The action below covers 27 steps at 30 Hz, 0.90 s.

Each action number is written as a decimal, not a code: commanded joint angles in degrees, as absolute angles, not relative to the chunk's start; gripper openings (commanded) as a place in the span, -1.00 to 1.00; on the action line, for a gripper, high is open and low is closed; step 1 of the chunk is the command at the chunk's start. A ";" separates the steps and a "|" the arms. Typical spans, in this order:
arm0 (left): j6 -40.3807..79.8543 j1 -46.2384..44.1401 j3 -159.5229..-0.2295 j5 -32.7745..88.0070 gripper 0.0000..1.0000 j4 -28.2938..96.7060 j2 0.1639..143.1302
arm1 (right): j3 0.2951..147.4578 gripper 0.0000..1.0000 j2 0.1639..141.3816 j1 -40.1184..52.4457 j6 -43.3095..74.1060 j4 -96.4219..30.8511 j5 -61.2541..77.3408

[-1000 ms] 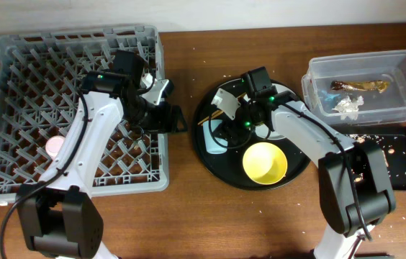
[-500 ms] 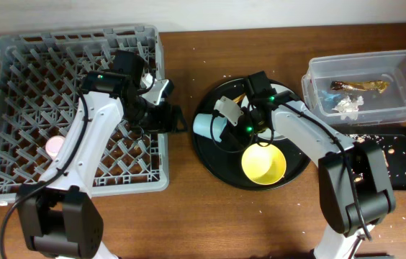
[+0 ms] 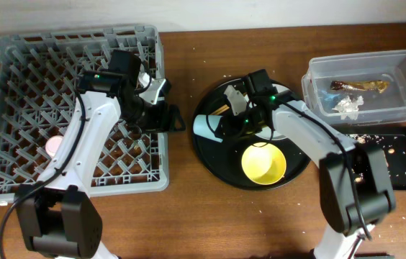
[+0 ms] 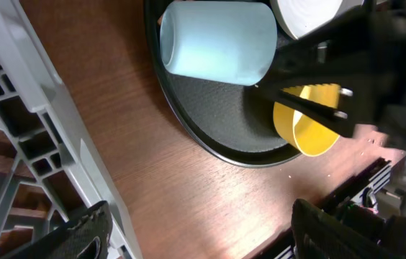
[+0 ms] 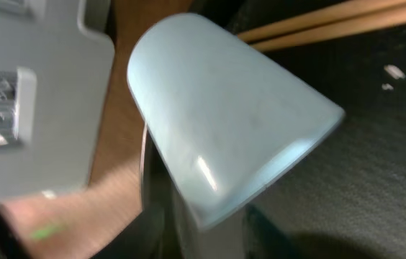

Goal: Sort waste into correct bins and load items into the dishwasher rack

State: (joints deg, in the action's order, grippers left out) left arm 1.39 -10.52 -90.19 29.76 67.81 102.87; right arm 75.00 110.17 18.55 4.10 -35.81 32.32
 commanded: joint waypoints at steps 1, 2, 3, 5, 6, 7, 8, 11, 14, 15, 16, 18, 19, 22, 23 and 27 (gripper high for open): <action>1.74 -10.26 -90.80 30.39 0.58 68.10 103.39 | 75.88 -0.72 111.79 18.20 6.74 -34.26 36.67; 1.72 -10.26 -90.80 30.39 0.58 68.20 103.39 | 75.88 -0.81 111.50 18.06 6.76 -34.26 36.67; 1.72 -10.26 -90.80 30.39 0.58 68.18 103.39 | 75.90 -0.92 110.80 17.56 6.74 -34.70 36.67; 1.72 -10.26 -90.80 30.37 0.58 68.18 103.39 | 76.07 -0.92 108.64 16.38 6.24 -36.99 36.38; 1.72 -10.26 -90.80 30.37 0.58 68.16 103.39 | 76.31 -0.92 106.21 15.33 6.26 -38.89 34.54; 1.72 -10.26 -90.80 30.35 0.59 68.14 103.39 | 76.77 -0.92 104.75 14.98 6.26 -40.56 32.29; 1.72 -10.26 -90.80 30.35 0.59 68.12 103.39 | 77.56 -0.92 103.37 14.98 6.26 -43.09 29.17; 1.72 -10.26 -90.80 30.35 0.59 67.94 103.39 | 78.46 -0.74 100.75 15.46 6.26 -46.83 21.96; 1.72 -10.20 -90.80 30.35 0.59 67.94 103.39 | 78.17 -0.33 100.99 17.37 4.51 -46.59 12.45; 1.72 -9.72 -90.80 30.35 0.59 67.88 103.39 | 78.17 -0.27 100.99 19.59 4.45 -46.44 6.20; 1.78 -8.47 -90.85 30.52 0.59 67.68 103.39 | 78.17 -0.20 100.99 21.78 3.22 -46.28 2.48; 1.74 -5.67 -91.09 33.58 0.59 67.75 103.37 | 78.17 -0.07 101.10 25.65 3.22 -46.15 -3.95; 1.72 -2.81 -91.13 38.09 0.59 67.75 103.37 | 78.04 -0.03 101.47 28.10 3.25 -45.80 -9.50; -1.32 2.94 -91.13 43.75 0.59 68.49 103.37 | 76.79 0.00 102.89 31.92 3.25 -44.18 -19.57; -1.83 3.62 -91.13 43.77 0.59 68.69 103.37 | 76.38 -0.02 103.28 32.34 3.25 -43.90 -21.28; -3.84 4.56 -91.13 43.68 0.60 69.12 103.37 | 75.90 -0.13 106.61 33.43 0.40 -43.77 -26.85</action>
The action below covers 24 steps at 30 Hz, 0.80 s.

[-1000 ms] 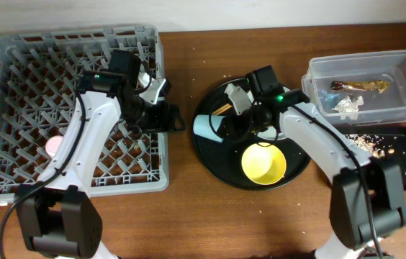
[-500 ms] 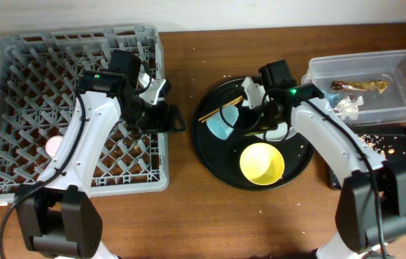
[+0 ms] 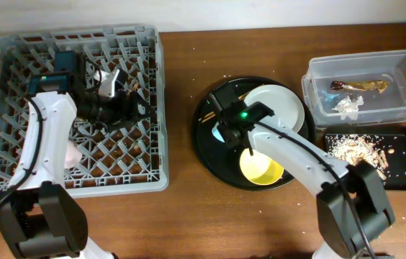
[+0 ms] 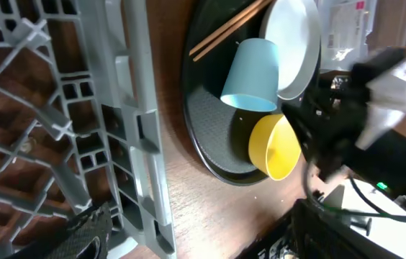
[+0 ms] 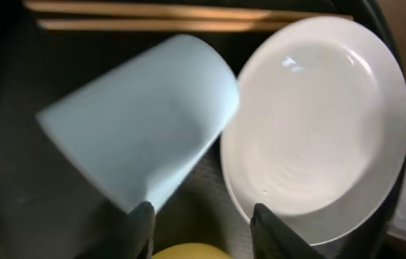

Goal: Sort waste into correct bins and load items into the dishwasher rack

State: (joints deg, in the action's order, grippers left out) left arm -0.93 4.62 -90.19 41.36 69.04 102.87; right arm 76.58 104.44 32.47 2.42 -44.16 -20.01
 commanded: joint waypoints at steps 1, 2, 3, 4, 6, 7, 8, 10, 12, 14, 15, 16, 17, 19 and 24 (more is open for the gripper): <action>-4.19 4.51 -91.13 43.68 0.59 69.14 103.37 | 75.90 -0.12 107.00 33.85 0.21 -43.57 -27.79; -4.19 4.58 -91.13 43.66 0.60 69.14 103.37 | 75.90 -0.12 107.00 34.59 -0.01 -43.57 -27.68; -4.19 4.58 -91.13 43.53 0.60 69.19 103.37 | 75.90 -0.12 106.98 34.94 -0.03 -43.70 -27.73; -4.21 4.58 -91.13 43.48 0.60 69.21 103.37 | 75.90 -0.12 106.98 35.33 -0.03 -43.97 -27.66; -4.21 4.58 -91.13 43.03 0.60 69.21 103.37 | 75.90 -0.12 106.98 36.80 -1.08 -45.95 -26.11; -4.21 4.58 -91.13 43.03 0.60 69.23 103.37 | 75.90 -0.12 106.98 38.17 -1.10 -46.85 -26.17; -4.21 4.58 -91.13 42.48 0.60 69.19 103.37 | 75.90 -0.12 106.98 39.55 -1.10 -47.29 -26.17; -4.21 4.58 -91.13 42.19 0.60 69.23 103.37 | 75.90 -0.11 106.98 41.85 -1.06 -47.13 -26.15; -4.21 4.58 -91.13 42.19 0.60 69.23 103.37 | 75.90 -0.11 107.15 42.26 -0.10 -45.01 -26.44; -4.21 4.58 -91.13 42.22 0.60 69.28 103.37 | 75.90 -0.10 107.87 41.01 2.20 -42.13 -28.08; -4.21 4.58 -91.13 42.22 0.60 69.28 103.37 | 75.90 -0.10 108.66 39.99 2.22 -40.36 -28.10; -4.21 4.58 -91.13 42.24 0.60 69.30 103.37 | 75.90 -0.11 109.71 39.11 2.22 -38.57 -28.10; -4.21 4.56 -91.13 42.24 0.60 69.28 103.37 | 75.90 -0.12 110.67 38.35 2.20 -37.32 -28.14; -4.21 4.58 -91.13 42.22 0.60 69.28 103.37 | 75.90 -0.29 111.92 37.15 2.22 -36.01 -28.14; -4.19 4.56 -91.13 42.24 0.60 69.30 103.37 | 75.96 -0.44 111.81 36.99 2.55 -35.00 -29.23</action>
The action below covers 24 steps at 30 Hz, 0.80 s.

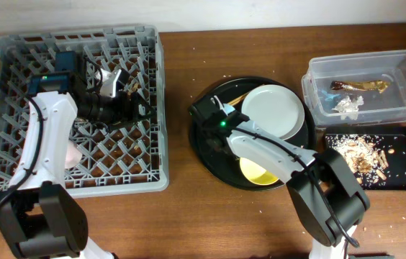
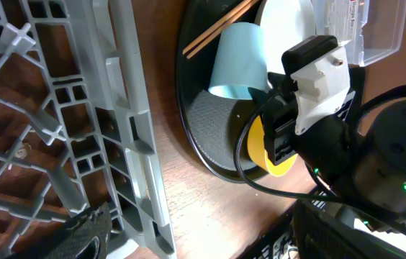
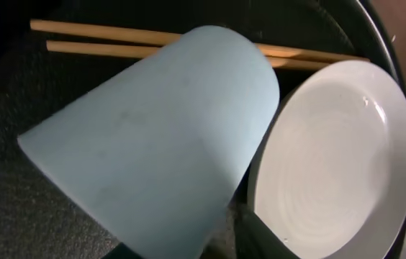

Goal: Sort waste into correct bins and load items into the dishwasher rack

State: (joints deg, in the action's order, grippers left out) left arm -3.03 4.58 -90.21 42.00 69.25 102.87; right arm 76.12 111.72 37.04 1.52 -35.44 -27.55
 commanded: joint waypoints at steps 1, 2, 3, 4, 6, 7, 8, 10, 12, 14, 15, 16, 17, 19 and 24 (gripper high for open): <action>-4.19 4.56 -91.13 42.24 0.60 69.30 103.37 | 75.96 -0.44 111.81 36.99 3.18 -34.33 -29.71; -4.19 4.56 -91.13 42.24 0.60 69.30 103.37 | 75.96 -0.46 111.81 36.99 4.16 -33.78 -30.65; -4.19 4.56 -91.13 42.24 0.60 69.36 103.37 | 75.96 -0.46 111.81 36.99 4.16 -32.80 -30.94; -4.19 4.56 -91.13 42.24 0.60 69.56 103.37 | 75.96 -0.53 111.81 36.99 4.16 -32.42 -30.92; -4.21 4.56 -91.13 42.24 0.60 69.71 103.37 | 75.96 -0.68 111.81 36.99 4.99 -32.23 -30.94; -4.21 4.56 -91.13 42.24 0.60 69.71 103.37 | 75.96 -0.74 111.81 36.99 4.99 -32.27 -30.96; -4.21 4.56 -91.13 42.24 0.60 69.71 103.37 | 75.96 -0.87 111.68 36.99 4.99 -32.32 -32.82; -4.19 4.56 -91.13 42.24 0.60 69.73 103.37 | 75.99 -0.92 111.20 36.99 4.99 -32.75 -33.71; -4.19 4.56 -91.13 42.24 0.60 69.69 103.37 | 75.99 -0.92 107.77 36.99 7.18 -35.24 -32.77; -4.19 4.58 -91.13 42.50 0.60 69.67 103.37 | 76.25 -0.92 103.13 36.58 8.03 -37.36 -27.07; -4.21 4.58 -91.13 42.85 0.60 69.67 103.37 | 76.60 -0.92 100.44 36.03 8.03 -38.76 -23.33; -4.32 4.58 -91.13 44.36 0.60 69.67 103.37 | 77.25 -0.92 97.67 35.22 8.05 -40.84 -19.11; -5.13 4.58 -91.13 46.65 0.60 69.67 103.37 | 78.00 -0.92 94.78 34.17 8.05 -43.35 -13.45; -6.33 4.56 -91.13 49.32 0.60 69.69 103.37 | 78.24 -0.92 89.95 31.53 9.06 -47.75 0.43; -8.56 3.90 -91.13 49.30 0.59 69.65 103.37 | 78.06 -0.92 93.41 28.86 17.04 -59.24 8.01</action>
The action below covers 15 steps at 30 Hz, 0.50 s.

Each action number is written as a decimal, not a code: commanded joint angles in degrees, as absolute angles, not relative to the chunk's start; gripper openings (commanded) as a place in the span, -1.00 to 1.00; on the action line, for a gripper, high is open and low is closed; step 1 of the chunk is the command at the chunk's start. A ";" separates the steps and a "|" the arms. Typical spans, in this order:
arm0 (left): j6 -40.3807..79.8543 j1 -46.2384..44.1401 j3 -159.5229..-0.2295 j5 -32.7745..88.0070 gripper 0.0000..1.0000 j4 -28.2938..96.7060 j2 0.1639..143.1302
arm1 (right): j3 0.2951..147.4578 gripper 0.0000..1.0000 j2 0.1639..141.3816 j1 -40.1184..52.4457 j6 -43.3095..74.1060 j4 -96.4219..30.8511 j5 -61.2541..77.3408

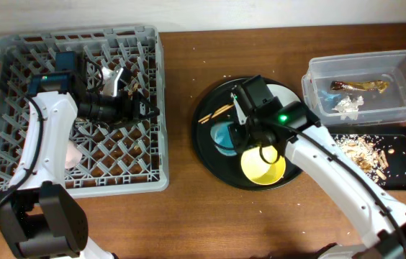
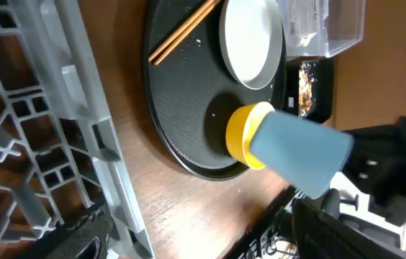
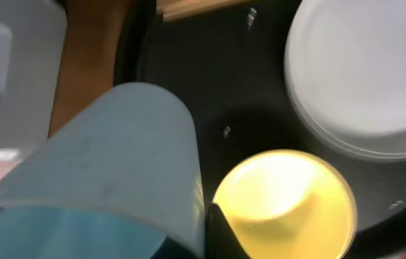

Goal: Sort waste into correct bins and load items into the dishwasher rack

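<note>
My right gripper (image 1: 230,132) is shut on the light blue cup (image 1: 224,135), one finger (image 3: 219,232) inside the rim. The cup (image 3: 109,173) hangs tilted above the round black tray (image 1: 206,155). In the left wrist view the cup (image 2: 300,155) floats above the yellow bowl (image 2: 239,133). On the tray lie the yellow bowl (image 1: 264,165), a white plate (image 1: 293,97) and wooden chopsticks (image 1: 217,114). My left gripper (image 1: 144,110) is open and empty over the grey dishwasher rack (image 1: 156,65).
A pink item (image 1: 71,155) sits in the rack's lower left. A clear bin (image 1: 404,65) holding wrappers stands at the back right. Below it is a flat black tray (image 1: 404,176) strewn with food scraps. Crumbs dot the wooden table.
The blue cup lay on its side on the black tray with my right gripper at it. Now it is held off the tray beside the yellow bowl. The left arm has hardly moved.
First my left gripper was at the rack's right edge and my right gripper was by the cup lying on the tray. Then the left arm was back over the rack. The right gripper stayed at the cup, and now holds it raised.
</note>
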State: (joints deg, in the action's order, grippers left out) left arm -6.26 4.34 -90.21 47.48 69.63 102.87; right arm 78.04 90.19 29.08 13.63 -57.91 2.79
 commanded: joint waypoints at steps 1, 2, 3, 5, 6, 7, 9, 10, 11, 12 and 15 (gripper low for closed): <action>-8.56 3.90 -91.13 49.28 0.60 69.69 103.37 | 78.06 -0.92 95.11 28.84 17.02 -59.83 7.99; -8.56 3.90 -91.13 49.28 0.60 69.67 103.37 | 78.06 -0.92 96.57 28.84 17.02 -60.03 7.88; -8.56 3.90 -91.13 49.28 0.59 69.67 103.37 | 78.06 -0.92 97.32 28.82 17.02 -59.90 7.18; -8.56 3.90 -91.13 49.30 0.59 69.69 103.37 | 78.06 -0.91 100.36 28.84 17.02 -59.09 3.01; -8.54 3.90 -91.13 49.30 0.60 69.69 103.37 | 78.06 -0.90 101.25 28.84 16.99 -59.18 1.54; -8.54 3.90 -91.13 49.30 0.60 69.71 103.37 | 78.06 -0.89 102.15 28.84 17.02 -59.18 -0.54; -8.54 3.90 -91.13 49.30 0.60 69.71 103.37 | 78.06 -0.89 103.24 28.86 17.02 -58.02 -1.15; -8.54 3.90 -91.13 49.30 0.60 69.71 103.37 | 78.06 -0.88 103.33 28.84 16.99 -57.67 -1.15; -8.54 3.90 -91.13 49.30 0.59 69.71 103.37 | 78.06 -0.63 103.37 28.84 16.99 -57.56 -1.34; -8.54 3.90 -91.13 49.30 0.60 69.71 103.37 | 78.15 -0.51 103.35 28.84 16.80 -57.43 -1.30; -8.54 3.90 -91.13 49.32 0.60 69.71 103.37 | 81.71 -0.23 102.28 28.62 16.14 -61.30 -0.47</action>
State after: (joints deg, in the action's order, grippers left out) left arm -7.11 4.03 -90.21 48.05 69.65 102.87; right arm 78.67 103.20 28.99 16.38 -60.55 -0.19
